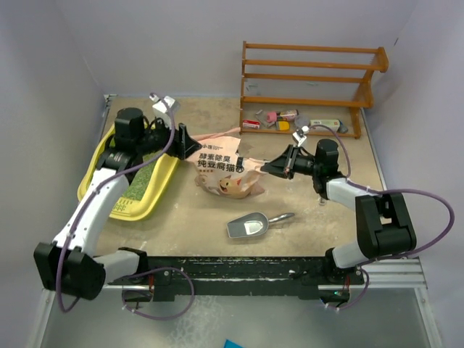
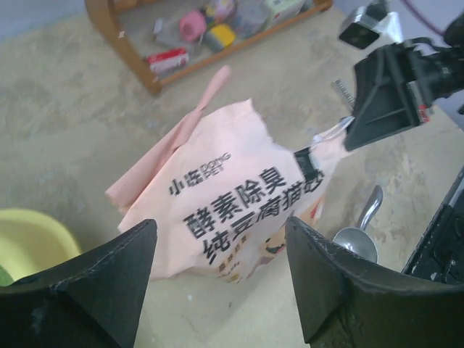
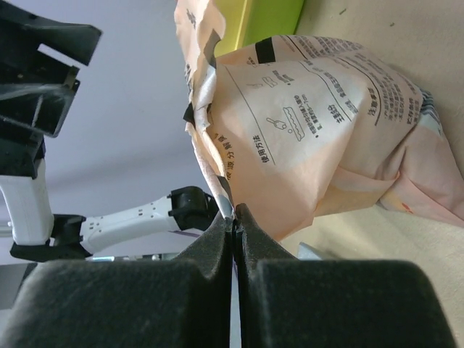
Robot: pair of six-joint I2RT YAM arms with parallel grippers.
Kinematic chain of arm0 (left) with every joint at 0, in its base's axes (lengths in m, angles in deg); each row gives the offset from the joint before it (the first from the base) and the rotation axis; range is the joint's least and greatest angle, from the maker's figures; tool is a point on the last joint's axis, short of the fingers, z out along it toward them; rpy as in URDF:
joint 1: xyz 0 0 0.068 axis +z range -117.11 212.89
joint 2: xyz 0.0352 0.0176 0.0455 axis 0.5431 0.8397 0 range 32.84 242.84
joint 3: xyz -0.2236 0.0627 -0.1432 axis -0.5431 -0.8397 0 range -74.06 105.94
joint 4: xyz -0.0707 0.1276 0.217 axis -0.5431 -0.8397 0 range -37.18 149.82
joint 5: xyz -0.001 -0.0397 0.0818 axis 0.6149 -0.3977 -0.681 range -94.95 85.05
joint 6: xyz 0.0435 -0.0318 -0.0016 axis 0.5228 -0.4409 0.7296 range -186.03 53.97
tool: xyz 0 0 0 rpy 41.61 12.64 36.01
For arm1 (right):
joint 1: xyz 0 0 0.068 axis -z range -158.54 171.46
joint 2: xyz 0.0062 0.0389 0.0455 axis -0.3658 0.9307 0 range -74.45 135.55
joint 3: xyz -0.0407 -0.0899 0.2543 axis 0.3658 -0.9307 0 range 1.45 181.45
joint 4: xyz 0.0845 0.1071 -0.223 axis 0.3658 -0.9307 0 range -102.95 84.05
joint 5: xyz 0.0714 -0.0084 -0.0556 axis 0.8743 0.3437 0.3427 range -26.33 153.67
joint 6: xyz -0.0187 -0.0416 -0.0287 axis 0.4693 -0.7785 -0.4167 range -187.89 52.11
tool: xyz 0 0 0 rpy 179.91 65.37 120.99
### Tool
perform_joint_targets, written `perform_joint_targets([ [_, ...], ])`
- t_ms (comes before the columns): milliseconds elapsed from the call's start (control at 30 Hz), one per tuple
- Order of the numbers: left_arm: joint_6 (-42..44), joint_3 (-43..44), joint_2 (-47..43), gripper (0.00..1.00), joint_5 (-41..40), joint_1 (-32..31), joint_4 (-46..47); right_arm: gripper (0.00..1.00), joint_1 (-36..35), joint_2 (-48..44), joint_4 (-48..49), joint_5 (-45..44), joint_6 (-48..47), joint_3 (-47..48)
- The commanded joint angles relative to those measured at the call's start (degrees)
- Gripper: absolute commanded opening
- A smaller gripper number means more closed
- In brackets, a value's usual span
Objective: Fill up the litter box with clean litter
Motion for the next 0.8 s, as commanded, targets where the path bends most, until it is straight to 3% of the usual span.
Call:
perform_joint_targets([
  [0, -1.4, -4.3, -2.8, 0.76, 5.8, -0.1, 11.9, 0.00, 0.3, -2.8, -3.7, 1.3, -3.7, 4.8],
  [167, -2.1, -5.8, -1.7, 0.76, 11.1, -1.8, 15.1, 0.00, 0.3, -2.7, -6.5, 1.2, -6.0, 5.4],
  [300, 15.4, 0.1, 0.8, 0.76, -2.1, -14.6, 5.4, 0.00, 0.3, -2.1, -7.3, 2.1, -7.2, 5.4],
  [400, 25.2, 1.4, 1.5, 0.76, -7.3, -19.3, 3.3, 0.00, 0.3, -1.9, -7.6, 2.4, -7.8, 5.1],
  [633, 43.7, -2.1, -0.6, 0.77, -17.4, -22.2, 4.7, 0.00, 0.2, -3.3, -11.1, 3.1, -11.2, 4.4],
  [767, 51.0, -3.5, 1.1, 0.82, -16.5, -22.2, 5.8, 0.00, 0.3, -4.5, -12.8, 3.6, -12.6, 3.8],
])
